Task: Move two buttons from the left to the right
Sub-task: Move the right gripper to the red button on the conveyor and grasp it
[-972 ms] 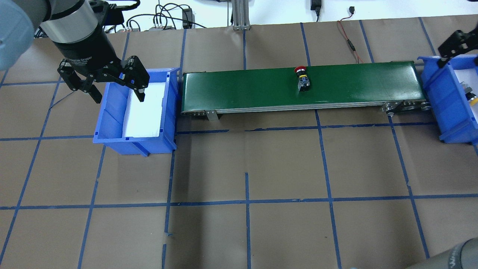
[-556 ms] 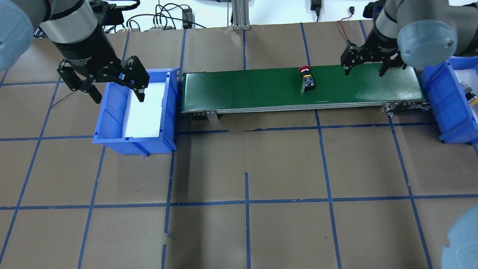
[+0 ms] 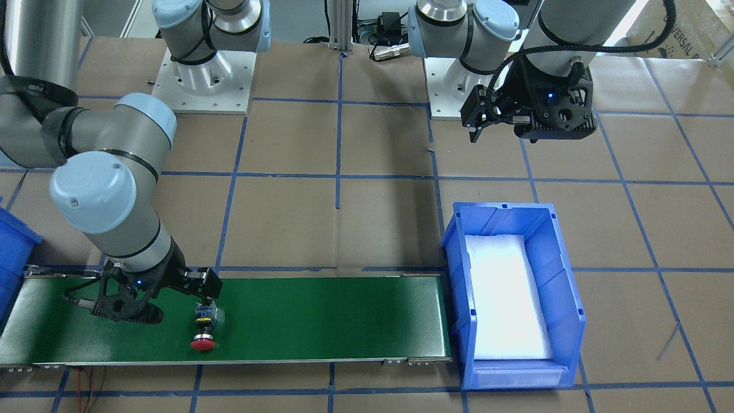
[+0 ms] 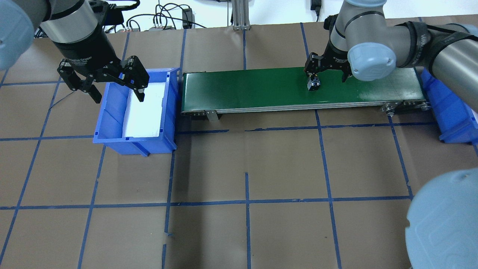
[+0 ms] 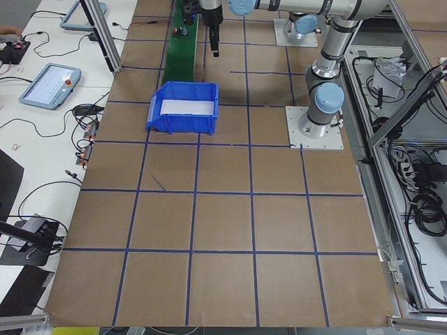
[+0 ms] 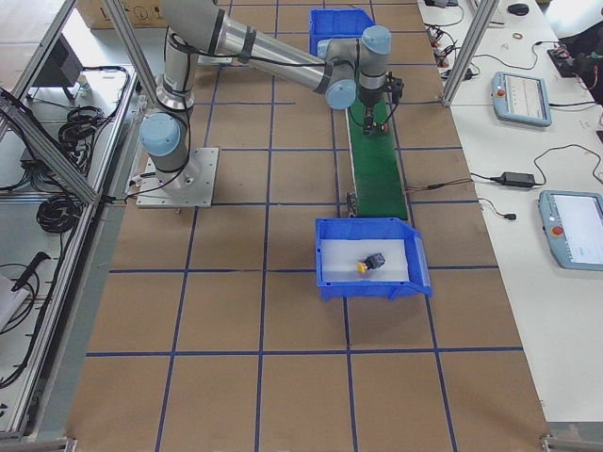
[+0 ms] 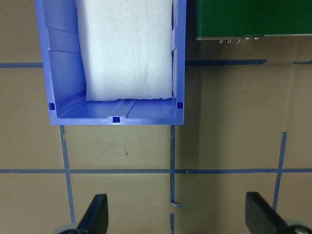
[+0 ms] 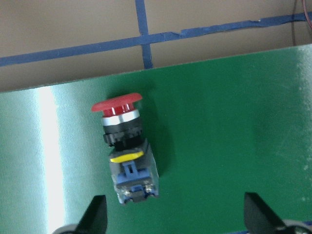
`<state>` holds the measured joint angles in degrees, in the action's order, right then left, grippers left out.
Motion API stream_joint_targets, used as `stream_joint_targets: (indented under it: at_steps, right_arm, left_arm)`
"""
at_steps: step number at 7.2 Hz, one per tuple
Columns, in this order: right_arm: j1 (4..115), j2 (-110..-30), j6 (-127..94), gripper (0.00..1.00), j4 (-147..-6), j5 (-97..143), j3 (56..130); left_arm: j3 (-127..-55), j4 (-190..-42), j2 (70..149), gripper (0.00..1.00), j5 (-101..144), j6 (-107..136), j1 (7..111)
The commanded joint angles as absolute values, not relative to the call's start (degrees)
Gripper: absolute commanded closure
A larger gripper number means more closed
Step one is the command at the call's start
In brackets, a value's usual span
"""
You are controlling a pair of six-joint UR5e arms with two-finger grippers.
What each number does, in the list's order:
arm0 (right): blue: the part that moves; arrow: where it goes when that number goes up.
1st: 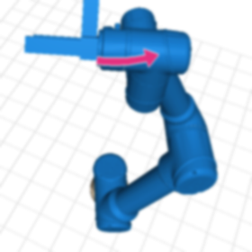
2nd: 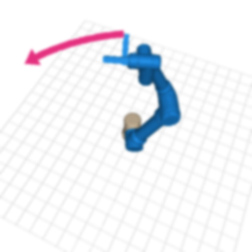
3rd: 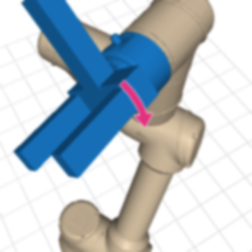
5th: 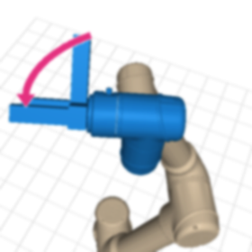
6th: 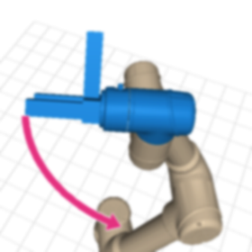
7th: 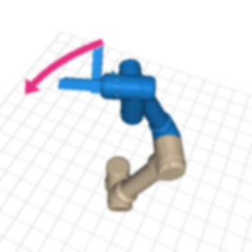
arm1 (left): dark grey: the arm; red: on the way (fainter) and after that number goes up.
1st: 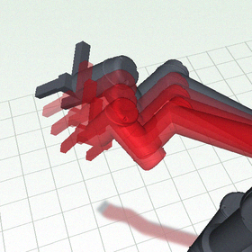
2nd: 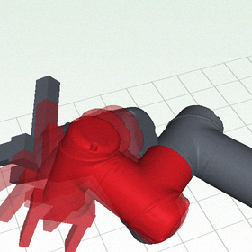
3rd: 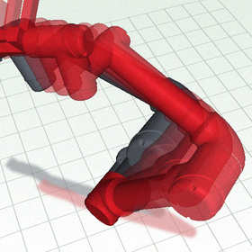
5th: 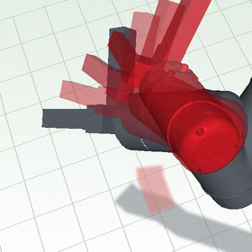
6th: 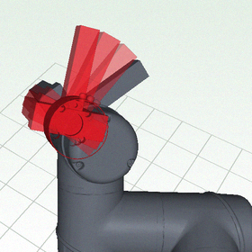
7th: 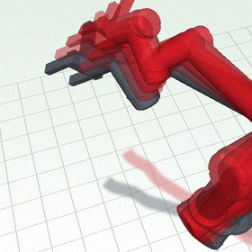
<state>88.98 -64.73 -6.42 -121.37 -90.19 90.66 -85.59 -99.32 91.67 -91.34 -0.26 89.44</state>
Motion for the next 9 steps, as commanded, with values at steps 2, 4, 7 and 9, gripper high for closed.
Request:
stream_joint_targets:
  at_steps: [2,4,7,9]
  right_arm:
    - [89.1,-60.0,-6.0,0.01,-124.8,-90.0,88.4]
    - [89.0,-59.3,-5.2,0.31,-125.6,-90.2,88.2]
    - [88.9,-60.6,-6.2,0.98,-120.2,-90.4,86.6]
    - [86.7,-67.5,-3.0,1.00,-108.8,-91.6,83.2]
  left_arm:
    - [-85.5,-99.3,91.7,0.00,-91.1,-0.3,89.5]
    - [-85.5,-99.2,91.7,0.00,-91.1,-0.3,89.4]
    - [-85.5,-99.2,91.7,0.00,-91.4,-0.4,89.3]
    - [-85.5,-99.2,91.7,0.00,-91.5,-0.4,89.3]
